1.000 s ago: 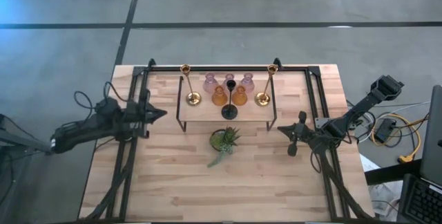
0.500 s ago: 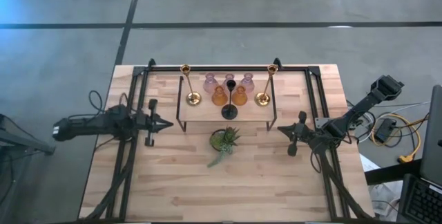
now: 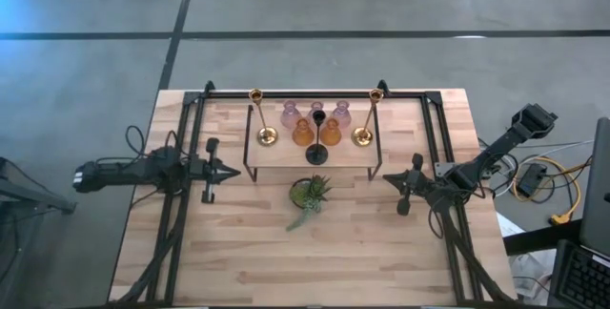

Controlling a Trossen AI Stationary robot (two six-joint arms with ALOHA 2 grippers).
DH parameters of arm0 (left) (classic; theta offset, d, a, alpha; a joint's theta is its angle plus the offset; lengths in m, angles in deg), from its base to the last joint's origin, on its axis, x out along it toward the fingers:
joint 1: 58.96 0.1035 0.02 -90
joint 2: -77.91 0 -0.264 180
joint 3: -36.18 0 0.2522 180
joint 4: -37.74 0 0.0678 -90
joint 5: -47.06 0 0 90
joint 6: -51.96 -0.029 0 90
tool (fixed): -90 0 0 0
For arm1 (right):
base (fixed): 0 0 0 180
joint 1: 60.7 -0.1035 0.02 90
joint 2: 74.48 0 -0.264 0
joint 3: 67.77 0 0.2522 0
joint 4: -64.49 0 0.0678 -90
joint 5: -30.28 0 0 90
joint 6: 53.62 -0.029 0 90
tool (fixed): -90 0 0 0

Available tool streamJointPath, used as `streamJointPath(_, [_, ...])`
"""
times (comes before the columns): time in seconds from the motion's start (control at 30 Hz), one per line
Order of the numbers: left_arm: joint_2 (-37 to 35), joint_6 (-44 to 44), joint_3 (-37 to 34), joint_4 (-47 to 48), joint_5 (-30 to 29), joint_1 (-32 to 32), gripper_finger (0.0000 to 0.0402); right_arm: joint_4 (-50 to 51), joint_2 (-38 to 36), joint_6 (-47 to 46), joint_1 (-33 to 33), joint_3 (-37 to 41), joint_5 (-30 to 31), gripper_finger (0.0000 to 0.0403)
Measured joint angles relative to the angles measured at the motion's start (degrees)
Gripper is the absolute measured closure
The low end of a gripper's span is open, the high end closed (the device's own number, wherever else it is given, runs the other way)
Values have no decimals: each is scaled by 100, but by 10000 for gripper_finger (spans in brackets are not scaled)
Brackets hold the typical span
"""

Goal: Pick & Place candle stick holders
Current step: Return to Home Position

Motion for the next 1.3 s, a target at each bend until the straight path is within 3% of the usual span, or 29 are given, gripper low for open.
streamJointPath(0.67, [20, -2, -7, -4, 2, 2, 390, 0, 2, 19, 0, 0, 4, 394])
streamJointPath(0.9, [20, -4, -11, -6, 4, 2, 390, 20, -168, 993, -1, 0, 9, 394])
streamJointPath(1.1, [20, -3, -13, -7, 4, 2, 390, 34, -845, 1079, 197, 0, -6, 394])
streamJointPath(1.3, [20, -4, -13, -8, 7, 4, 390, -43, -1782, 1485, 959, 11, -15, 394])
